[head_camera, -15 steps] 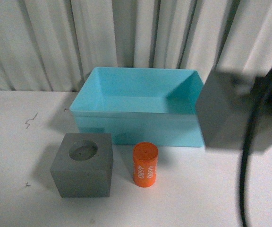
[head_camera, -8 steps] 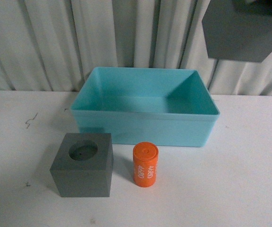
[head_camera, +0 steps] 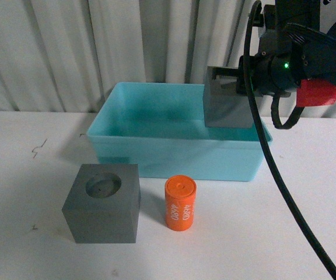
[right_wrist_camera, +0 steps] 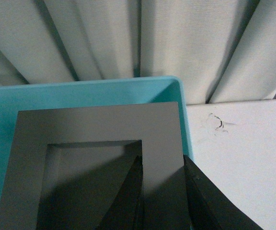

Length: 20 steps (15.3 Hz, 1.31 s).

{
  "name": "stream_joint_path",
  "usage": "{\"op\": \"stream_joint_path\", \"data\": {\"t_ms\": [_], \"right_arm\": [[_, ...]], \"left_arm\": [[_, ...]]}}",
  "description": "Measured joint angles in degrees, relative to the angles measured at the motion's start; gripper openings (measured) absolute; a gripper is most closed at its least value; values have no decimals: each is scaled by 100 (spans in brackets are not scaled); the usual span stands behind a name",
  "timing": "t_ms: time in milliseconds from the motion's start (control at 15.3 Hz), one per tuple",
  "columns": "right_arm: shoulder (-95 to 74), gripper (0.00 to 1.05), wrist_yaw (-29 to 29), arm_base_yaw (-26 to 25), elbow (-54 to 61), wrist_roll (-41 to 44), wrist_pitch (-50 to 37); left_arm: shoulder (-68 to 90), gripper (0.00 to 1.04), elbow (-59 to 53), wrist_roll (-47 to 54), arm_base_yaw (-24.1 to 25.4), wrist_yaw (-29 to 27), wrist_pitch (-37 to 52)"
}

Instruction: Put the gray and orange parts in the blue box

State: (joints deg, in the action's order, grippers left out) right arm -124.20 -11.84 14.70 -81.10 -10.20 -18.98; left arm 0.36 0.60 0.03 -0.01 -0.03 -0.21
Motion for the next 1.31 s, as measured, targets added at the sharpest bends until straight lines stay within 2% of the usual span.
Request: {"op": "stream_joint_path", "data": {"t_ms": [196,523,588,785,850,915,981,1046,1177,1308], "right_arm": [[-221,18,-212,177,-153,-142,157],[-433,20,-470,181,-192,-186,330],[-433,36,-498,179,-212,-186,315],[-308,66,-599,162,-127,-212,181],[170,85,-682,94,262,-299,-155],[699,96,-673,33,623,-380,-378],[1349,100,-640,-7,1064,-437,-601],[2105,97,-638,-13,1596,-466,-745],[3722,98,-728,214,3067,-682,-557],[5174,98,-1060,861,4723,-1266,597]], "left_arm": [[0,98,0,0,0,0,0],[0,98,0,0,0,0,0],[0,98,0,0,0,0,0],[0,98,0,0,0,0,2],[0,98,0,0,0,0,0],[0,98,0,0,0,-2,2],[0,98,0,0,0,0,0],[0,98,0,0,0,0,0],[0,98,0,0,0,0,2],[0,98,0,0,0,0,2]]}}
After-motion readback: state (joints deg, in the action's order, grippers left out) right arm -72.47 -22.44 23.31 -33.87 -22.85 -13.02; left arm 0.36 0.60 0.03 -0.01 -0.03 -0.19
